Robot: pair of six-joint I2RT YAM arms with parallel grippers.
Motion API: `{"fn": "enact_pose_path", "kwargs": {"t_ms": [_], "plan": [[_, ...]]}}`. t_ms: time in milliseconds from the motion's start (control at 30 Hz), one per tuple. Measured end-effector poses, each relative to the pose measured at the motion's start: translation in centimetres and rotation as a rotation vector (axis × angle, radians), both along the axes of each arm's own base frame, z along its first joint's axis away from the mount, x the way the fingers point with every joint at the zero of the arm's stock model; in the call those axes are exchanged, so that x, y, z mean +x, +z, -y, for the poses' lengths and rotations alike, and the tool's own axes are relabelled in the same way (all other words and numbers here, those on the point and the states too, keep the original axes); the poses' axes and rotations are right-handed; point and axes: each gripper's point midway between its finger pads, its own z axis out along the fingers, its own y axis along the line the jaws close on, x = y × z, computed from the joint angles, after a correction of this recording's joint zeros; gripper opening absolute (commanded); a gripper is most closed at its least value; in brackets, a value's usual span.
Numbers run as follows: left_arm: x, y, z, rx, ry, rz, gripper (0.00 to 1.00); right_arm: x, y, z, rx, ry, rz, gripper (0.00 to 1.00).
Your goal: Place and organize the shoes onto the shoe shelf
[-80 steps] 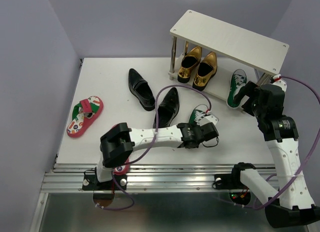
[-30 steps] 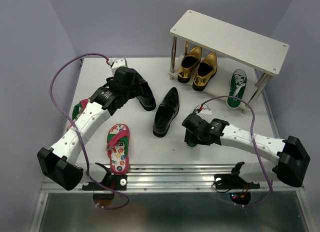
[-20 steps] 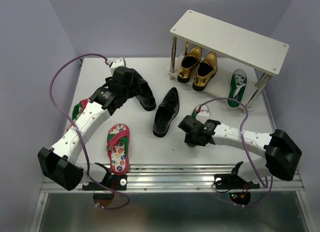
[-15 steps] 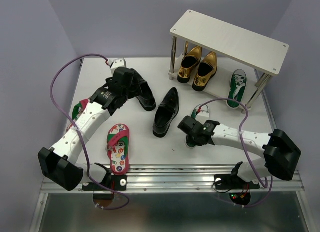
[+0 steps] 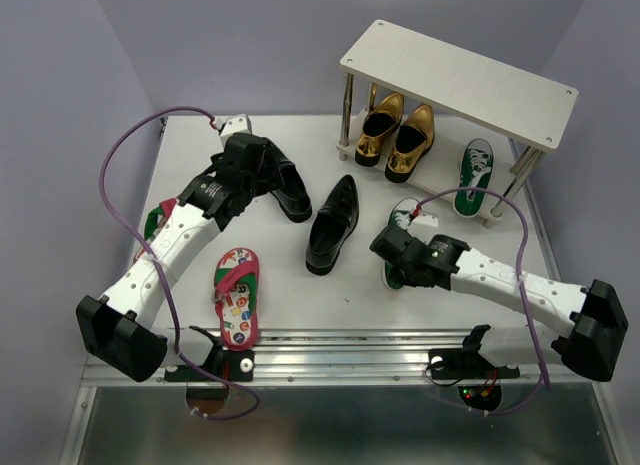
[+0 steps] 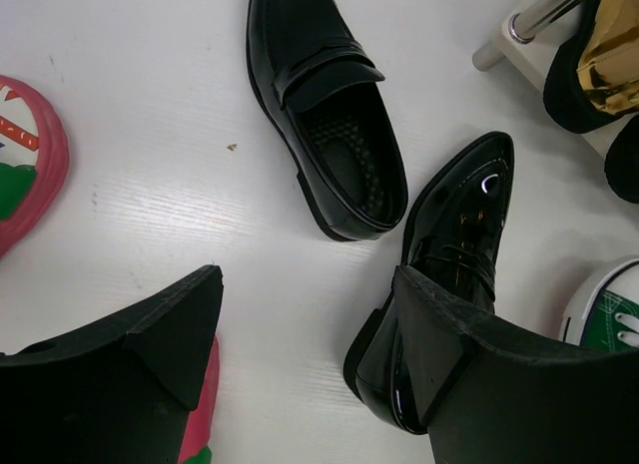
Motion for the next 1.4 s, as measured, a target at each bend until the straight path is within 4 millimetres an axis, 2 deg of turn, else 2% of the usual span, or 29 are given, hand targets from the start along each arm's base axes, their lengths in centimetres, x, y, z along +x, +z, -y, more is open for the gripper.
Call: {"fn": "enact_pose_path", "kwargs": {"t_ms": [133, 200, 467, 667, 1000, 1400], "plan": [[0.2, 0.2, 0.1, -0.011, -0.005, 0.006, 0.80, 0.3, 3.1, 0.6, 0.012, -0.012, 0.050, 0.01], [0.2, 0.2, 0.2, -0.014, -0.008, 0.006, 0.80, 0.4, 4.0, 0.8, 0.012, -0.017, 0.063, 0.01], [0.3, 0.3, 0.3, -0.018, -0.015, 0.013, 0.80, 0.4, 5.2, 1.3, -0.007, -0.022, 0.068, 0.01], [0.4, 0.4, 0.3, -0.013, -0.016, 0.016, 0.80, 1.5, 6.5, 2.5, -0.042, -0.067, 0.110, 0.01], [0.4, 0.4, 0.1, -0.010, -0.019, 0.018, 0.80, 5.8, 7.6, 6.9, -0.110, -0.189, 0.163, 0.01], [0.2, 1.0, -0.2, -0.014, -0.015, 0.032, 0.80, 12.2, 6.6, 10.1, -0.198, -0.204, 0.179, 0.01]]}}
